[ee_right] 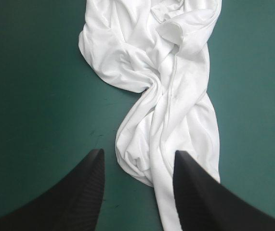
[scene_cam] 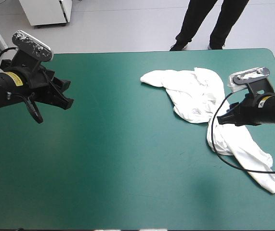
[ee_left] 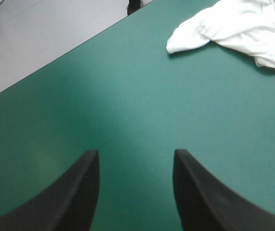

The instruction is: Fold the cloth

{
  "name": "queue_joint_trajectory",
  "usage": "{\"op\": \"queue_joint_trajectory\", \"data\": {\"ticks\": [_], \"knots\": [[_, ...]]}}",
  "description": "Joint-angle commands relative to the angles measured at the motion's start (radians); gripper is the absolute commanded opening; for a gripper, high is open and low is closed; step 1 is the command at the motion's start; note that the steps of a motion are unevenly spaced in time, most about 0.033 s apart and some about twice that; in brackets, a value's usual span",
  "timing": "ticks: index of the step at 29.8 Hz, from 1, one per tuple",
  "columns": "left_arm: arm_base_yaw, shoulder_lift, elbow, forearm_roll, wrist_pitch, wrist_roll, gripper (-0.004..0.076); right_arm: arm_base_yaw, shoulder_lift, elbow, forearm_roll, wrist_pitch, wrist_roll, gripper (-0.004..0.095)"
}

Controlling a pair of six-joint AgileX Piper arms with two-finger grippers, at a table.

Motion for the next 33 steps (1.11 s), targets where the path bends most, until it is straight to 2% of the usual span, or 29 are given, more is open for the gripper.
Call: {"op": "queue_joint_trajectory", "data": {"ticks": [1,16,20,23,33], "knots": [[0.0,-0.012,-0.002,-0.009,-0.028,-0.009,0.0354,0.0,0.013,-0.032,0.002,-0.055,-0.001,0.0432],[0.0,-0.012,0.016,-0.032,-0.04,-0.009,0.0354,0.0,0.091,-0.03,0.017,-0.073,-0.001,0.0432],[0.0,-0.012,0.016,-0.042,-0.057,-0.009,0.0354,0.0,0.128,-0.03,0.014,-0.128,-0.001,0.0432],[0.0,-0.012,0.016,-0.084,-0.09,-0.009,0.0354,0.0,0.189,-0.032,0.012,-0.181,-0.006,0.0432],[0.0,-0.003,0.016,-0.118,-0.079,-0.01,0.0354,0.0,0.485,-0.195,0.012,-0.179,-0.019,0.0432]]}}
